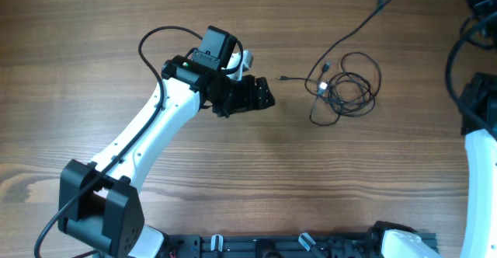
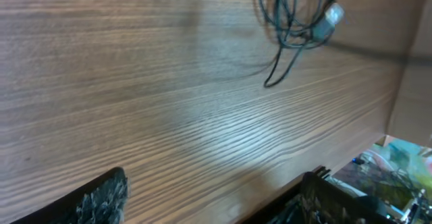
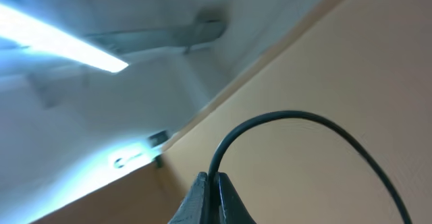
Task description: Untangle cables
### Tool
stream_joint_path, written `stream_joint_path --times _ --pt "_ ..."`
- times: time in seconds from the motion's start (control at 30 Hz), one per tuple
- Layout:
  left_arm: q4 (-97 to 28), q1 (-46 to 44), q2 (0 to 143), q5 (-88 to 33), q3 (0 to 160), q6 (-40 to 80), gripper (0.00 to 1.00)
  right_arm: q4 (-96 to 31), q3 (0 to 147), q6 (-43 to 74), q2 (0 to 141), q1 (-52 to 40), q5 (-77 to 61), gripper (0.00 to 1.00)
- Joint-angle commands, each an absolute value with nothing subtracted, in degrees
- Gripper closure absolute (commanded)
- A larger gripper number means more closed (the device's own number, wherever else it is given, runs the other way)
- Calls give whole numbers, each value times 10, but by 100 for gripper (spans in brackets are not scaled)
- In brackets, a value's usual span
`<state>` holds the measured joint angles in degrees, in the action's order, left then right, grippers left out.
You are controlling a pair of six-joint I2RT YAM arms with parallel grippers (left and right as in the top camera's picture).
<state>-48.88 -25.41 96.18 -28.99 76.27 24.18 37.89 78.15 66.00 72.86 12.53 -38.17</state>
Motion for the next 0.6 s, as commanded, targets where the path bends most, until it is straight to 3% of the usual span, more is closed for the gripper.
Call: stream_joint_path --times 0.0,0.27,0.33,0.4,0.47,0.57 --pt "-498 -254 961 -271 768 229 17 324 788 609 727 164 -333 96" --pt "-507 -254 961 -271 768 229 16 36 788 511 725 336 -260 96" --pt "-508 -254 961 -271 768 229 16 -46 788 519 721 376 -216 96" --pt "-508 -254 961 -271 768 229 16 -214 788 603 715 430 -128 96" --pt "-509 -254 961 -271 768 229 16 -314 787 624 720 453 -81 96" --pt "-513 -254 961 -271 768 229 17 -423 786 548 741 456 -19 96"
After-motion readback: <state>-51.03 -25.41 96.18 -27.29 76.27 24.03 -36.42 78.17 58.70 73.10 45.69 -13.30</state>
